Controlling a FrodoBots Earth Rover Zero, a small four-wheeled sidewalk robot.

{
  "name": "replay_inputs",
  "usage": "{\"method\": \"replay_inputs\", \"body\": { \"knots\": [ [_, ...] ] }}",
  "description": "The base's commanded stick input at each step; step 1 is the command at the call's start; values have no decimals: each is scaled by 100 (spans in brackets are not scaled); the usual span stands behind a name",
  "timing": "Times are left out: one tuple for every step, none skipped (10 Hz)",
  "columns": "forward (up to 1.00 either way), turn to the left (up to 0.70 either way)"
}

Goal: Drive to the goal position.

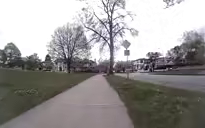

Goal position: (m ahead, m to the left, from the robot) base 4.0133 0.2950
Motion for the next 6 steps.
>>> {"method": "replay_inputs", "body": {
  "knots": [
    [85,0],
    [85,0],
    [85,0],
    [85,0],
    [85,0],
    [85,0]
  ]
}}
